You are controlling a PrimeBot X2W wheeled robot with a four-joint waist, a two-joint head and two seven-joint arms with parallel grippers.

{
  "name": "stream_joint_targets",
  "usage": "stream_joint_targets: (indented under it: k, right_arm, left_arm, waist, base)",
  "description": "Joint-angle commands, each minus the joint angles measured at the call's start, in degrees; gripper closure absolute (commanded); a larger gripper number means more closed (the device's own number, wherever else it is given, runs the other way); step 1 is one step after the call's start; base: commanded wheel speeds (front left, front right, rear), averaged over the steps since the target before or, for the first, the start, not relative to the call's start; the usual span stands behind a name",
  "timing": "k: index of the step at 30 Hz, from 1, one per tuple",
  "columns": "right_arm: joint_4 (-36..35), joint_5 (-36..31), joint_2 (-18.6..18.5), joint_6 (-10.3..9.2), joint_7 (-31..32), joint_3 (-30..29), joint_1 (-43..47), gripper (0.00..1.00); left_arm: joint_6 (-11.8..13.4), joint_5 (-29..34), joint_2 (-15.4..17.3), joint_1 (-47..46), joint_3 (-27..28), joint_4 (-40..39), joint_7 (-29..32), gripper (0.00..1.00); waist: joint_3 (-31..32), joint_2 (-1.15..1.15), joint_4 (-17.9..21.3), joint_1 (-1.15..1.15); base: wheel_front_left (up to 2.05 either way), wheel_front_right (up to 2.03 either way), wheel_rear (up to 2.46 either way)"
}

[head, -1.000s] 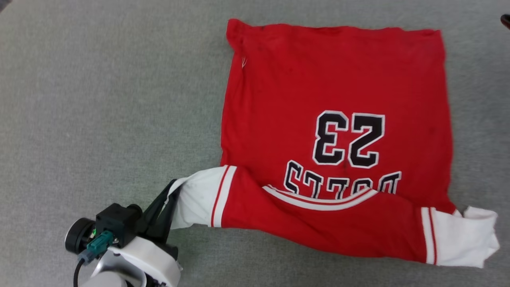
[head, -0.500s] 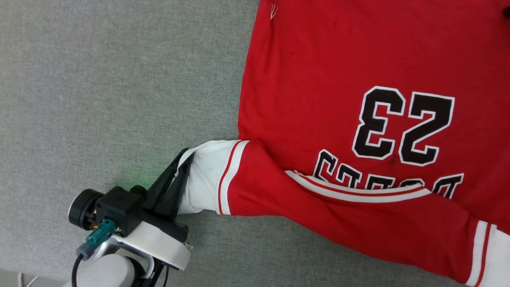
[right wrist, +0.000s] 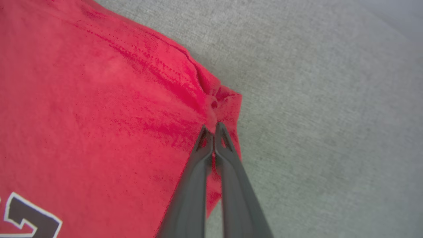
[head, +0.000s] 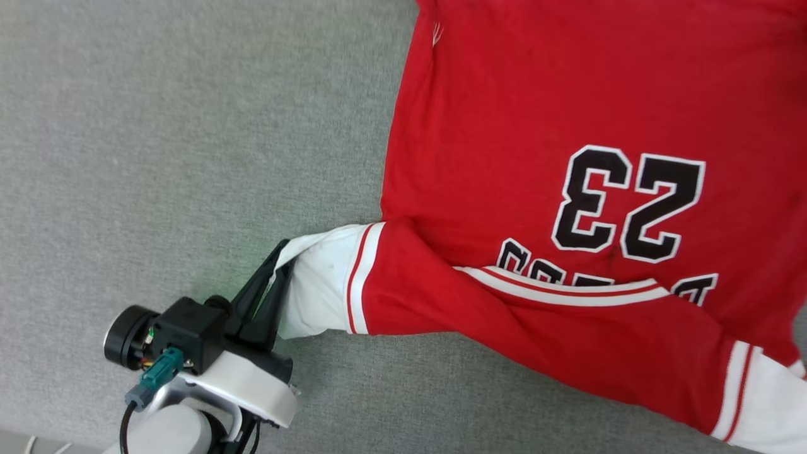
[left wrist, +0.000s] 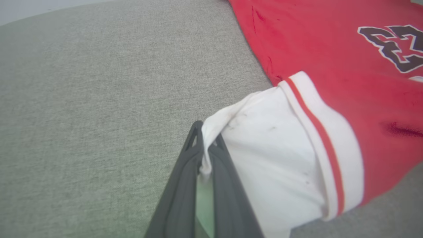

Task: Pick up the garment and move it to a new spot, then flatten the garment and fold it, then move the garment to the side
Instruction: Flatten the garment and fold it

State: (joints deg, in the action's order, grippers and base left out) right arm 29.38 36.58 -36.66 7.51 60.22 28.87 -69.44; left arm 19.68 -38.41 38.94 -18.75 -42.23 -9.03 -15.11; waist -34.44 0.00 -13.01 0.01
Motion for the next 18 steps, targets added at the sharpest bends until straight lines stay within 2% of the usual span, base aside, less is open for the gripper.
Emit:
stream_joint_targets:
  k: [1, 5, 10, 15, 18]
  right_arm:
    - [-1.50, 0.58, -1.18, -0.04, -1.44, 0.77, 0.89, 1.00]
    - [-5.25, 3.92, -4.61, -0.04, -4.81, 2.74, 4.27, 1.00]
    - [-11.96, 7.94, -10.84, -0.04, -9.25, 5.92, 11.64, 1.00]
    - [-18.00, 11.55, -18.07, -0.04, -14.22, 6.89, 22.68, 1.00]
    - [-19.25, 13.69, -20.77, -0.04, -17.44, 5.75, 30.79, 1.00]
  left_arm:
    - [0.38, -0.16, 0.13, 1.08, 0.10, 0.39, -0.06, 1.00]
    - [0.94, -0.71, 0.74, 2.66, 0.27, 0.84, -0.01, 1.00]
    - [1.63, -1.68, 1.78, 5.56, 0.32, 1.41, 0.09, 1.00]
    - [2.70, -2.61, 3.19, 8.67, 0.48, 1.07, 0.12, 1.00]
    - [3.27, -2.92, 3.96, 10.22, 0.58, 0.70, 0.11, 1.00]
  waist:
    - [3.37, 0.00, 1.13, -0.01]
    - [8.13, 0.00, 2.92, -0.01]
    - [14.17, 0.00, 5.70, -0.01]
    - [18.31, 0.00, 8.54, -0.01]
    - [19.88, 0.00, 10.10, -0.01]
  base:
    - [0.00, 0.00, 0.00]
    - [0.00, 0.00, 0.00]
    - [0.00, 0.00, 0.00]
    - [0.00, 0.00, 0.00]
    - [0.00, 0.00, 0.00]
